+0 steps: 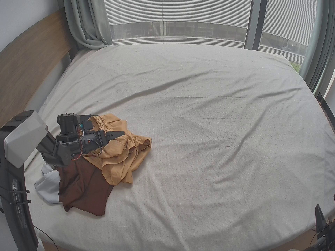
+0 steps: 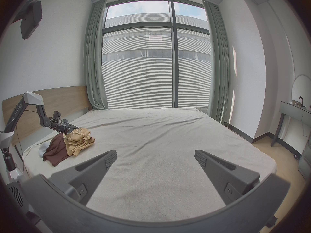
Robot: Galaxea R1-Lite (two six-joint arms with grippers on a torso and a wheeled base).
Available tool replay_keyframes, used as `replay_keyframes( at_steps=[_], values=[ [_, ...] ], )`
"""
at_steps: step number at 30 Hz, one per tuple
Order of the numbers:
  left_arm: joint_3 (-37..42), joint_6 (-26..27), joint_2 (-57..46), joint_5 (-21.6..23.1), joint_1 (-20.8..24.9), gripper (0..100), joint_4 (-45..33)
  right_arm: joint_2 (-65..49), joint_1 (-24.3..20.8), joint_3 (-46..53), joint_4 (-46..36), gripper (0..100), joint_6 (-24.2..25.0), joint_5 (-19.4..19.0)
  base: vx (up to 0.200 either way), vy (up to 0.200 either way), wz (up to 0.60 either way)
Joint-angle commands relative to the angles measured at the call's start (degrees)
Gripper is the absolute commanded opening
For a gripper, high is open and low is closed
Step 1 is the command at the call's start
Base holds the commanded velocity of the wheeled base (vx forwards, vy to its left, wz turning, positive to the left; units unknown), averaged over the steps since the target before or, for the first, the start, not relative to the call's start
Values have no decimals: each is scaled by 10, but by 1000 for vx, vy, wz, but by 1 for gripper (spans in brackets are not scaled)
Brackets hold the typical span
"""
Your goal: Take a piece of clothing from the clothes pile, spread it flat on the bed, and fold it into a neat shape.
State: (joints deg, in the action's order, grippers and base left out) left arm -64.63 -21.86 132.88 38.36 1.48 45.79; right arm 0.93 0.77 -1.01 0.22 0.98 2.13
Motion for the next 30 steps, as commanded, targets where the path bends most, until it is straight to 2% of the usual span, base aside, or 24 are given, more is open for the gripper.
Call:
replay_keyframes(
  at_steps=[1,10,15,17,20,21,22,24,26,30],
  values=[
    [-10,1,15,-11,2,0,0,-1,0,10,0,100,0,0,0,0,0],
    [-9,2,23,-14,1,0,1,-1,0,10,0,100,0,1,0,0,0],
    [23,-8,-8,-9,2,0,18,-1,0,10,0,100,0,1,0,0,0],
    [38,-28,-27,-9,2,0,28,-1,0,10,0,100,0,1,0,0,0],
    [59,-86,-65,-10,2,0,55,-1,0,10,0,100,0,1,0,0,0],
    [61,-89,-67,-10,2,0,55,-1,0,10,0,100,0,1,0,0,0],
    [74,-128,-86,-14,2,0,76,-1,0,10,0,100,0,1,0,0,0],
    [86,-161,-102,-14,-1,0,99,-1,0,10,0,100,0,0,0,0,0],
    [104,-179,-113,-15,-4,0,127,-1,0,10,0,100,0,0,0,0,0],
    [146,-181,-130,-15,-6,0,176,-1,0,10,0,100,0,0,0,0,0]
  ],
)
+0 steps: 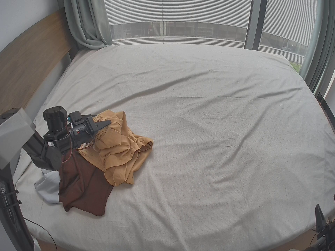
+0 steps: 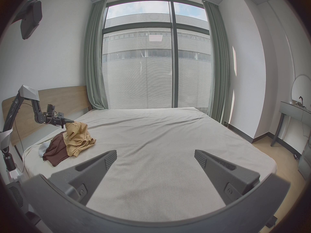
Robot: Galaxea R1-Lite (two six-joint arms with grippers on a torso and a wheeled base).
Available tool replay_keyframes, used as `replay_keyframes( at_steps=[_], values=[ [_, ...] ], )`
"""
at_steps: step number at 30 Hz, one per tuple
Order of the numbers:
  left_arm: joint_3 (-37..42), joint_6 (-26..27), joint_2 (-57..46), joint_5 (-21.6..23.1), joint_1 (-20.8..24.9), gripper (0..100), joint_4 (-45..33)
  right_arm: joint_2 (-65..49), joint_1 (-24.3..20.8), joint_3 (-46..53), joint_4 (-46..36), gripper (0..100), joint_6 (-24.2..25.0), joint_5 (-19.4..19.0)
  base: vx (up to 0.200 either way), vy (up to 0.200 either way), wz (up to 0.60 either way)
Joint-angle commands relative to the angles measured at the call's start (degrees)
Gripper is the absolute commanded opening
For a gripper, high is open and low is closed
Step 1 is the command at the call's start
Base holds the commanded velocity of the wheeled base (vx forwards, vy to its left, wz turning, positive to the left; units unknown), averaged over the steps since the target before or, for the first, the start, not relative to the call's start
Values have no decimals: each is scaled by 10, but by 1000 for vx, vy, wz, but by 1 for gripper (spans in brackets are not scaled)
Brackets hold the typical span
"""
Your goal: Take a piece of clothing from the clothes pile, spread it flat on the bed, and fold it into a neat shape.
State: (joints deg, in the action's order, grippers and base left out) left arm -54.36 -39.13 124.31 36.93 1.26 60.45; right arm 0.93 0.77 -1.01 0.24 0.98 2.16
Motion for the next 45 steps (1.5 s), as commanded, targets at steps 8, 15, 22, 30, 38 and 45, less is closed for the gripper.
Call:
replay_keyframes(
  at_steps=[8,15,22,30,38,45],
  values=[
    [129,-60,-92,1,-7,0,99,-1,0,10,0,100,0,0,0,0,0],
    [149,-89,-86,7,-3,0,180,-1,0,10,0,100,1,0,0,0,0],
    [156,-106,-102,11,-2,0,186,-1,0,10,0,100,1,0,0,0,0],
    [155,-175,-148,11,1,0,189,-1,0,10,0,100,1,0,0,0,0],
    [154,-197,-160,4,7,0,189,-1,0,10,0,100,1,0,0,0,0],
    [149,-229,-195,-43,45,0,185,-1,0,10,0,100,1,0,0,0,0]
  ],
)
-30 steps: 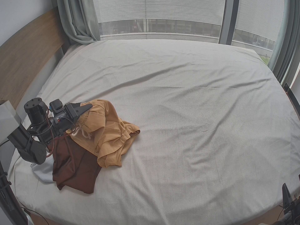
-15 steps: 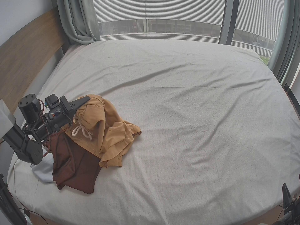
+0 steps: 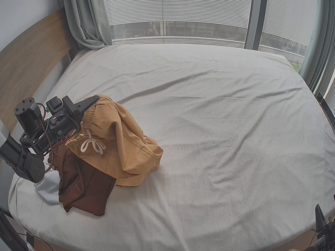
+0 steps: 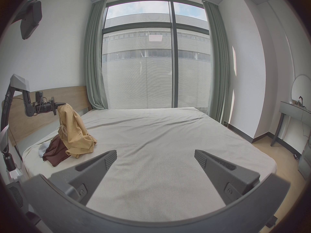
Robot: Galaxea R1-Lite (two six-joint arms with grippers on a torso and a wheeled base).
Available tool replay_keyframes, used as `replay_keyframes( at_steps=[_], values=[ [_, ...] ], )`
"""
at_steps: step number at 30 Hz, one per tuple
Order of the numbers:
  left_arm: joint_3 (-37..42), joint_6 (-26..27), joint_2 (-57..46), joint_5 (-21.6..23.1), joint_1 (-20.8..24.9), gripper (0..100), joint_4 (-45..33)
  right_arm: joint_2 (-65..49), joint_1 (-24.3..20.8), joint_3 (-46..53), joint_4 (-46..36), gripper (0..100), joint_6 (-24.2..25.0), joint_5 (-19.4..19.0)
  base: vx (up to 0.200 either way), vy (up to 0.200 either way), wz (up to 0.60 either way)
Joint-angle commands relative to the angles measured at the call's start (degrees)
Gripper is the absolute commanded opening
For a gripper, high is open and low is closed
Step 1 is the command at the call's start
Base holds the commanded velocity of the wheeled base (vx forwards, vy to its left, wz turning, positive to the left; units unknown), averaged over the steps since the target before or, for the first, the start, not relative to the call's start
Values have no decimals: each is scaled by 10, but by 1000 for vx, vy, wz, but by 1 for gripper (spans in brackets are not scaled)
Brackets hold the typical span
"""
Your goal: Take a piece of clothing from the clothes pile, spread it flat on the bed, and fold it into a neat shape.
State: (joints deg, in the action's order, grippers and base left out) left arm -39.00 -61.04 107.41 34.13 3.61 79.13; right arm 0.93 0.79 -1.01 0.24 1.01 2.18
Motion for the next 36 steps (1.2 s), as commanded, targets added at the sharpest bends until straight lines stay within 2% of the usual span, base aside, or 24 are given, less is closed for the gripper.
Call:
replay_keyframes(
  at_steps=[1,12,21,29,36],
  values=[
    [-5,-10,-27,-20,25,0,-3,-1,0,10,0,100,0,-1,0,0,0],
    [-20,-10,-34,-74,61,0,-11,-1,0,10,0,100,0,-1,0,0,0],
    [-26,-10,-50,-104,115,0,-53,-1,0,10,0,100,0,-1,0,0,0],
    [-26,-10,-53,-108,148,0,-57,-1,0,10,0,100,0,0,0,0,0],
    [-29,-16,-97,-107,198,0,-97,-1,-1,10,0,100,0,-1,0,0,0]
  ],
)
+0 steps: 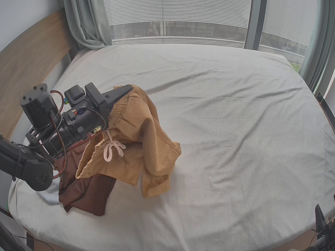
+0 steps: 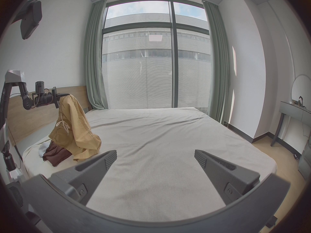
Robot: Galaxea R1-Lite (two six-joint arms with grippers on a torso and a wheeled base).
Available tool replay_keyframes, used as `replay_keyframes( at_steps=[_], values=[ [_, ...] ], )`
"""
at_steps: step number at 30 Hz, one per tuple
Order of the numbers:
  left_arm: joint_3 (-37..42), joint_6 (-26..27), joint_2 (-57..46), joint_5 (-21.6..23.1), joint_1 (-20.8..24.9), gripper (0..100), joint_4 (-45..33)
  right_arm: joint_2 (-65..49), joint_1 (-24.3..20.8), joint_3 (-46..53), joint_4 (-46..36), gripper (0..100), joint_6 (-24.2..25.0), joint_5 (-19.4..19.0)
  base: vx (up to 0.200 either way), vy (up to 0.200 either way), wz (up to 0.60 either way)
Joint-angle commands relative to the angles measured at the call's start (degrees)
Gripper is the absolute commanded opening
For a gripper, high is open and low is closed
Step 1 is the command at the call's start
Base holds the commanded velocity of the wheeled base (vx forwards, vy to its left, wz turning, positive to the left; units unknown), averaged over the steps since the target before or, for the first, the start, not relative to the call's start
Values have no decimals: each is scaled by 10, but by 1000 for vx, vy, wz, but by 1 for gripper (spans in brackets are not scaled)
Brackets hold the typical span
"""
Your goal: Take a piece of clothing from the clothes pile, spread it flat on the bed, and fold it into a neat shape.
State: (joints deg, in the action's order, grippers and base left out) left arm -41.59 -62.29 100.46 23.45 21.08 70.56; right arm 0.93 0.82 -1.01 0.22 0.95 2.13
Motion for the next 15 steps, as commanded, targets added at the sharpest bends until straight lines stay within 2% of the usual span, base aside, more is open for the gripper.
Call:
replay_keyframes(
  at_steps=[1,15],
  values=[
    [-5,-5,-30,0,28,0,-17,-1,0,10,0,100,0,1,0,0,0],
    [-80,-53,-52,0,99,0,-111,-1,-1,10,0,100,0,0,0,0,0]
  ],
)
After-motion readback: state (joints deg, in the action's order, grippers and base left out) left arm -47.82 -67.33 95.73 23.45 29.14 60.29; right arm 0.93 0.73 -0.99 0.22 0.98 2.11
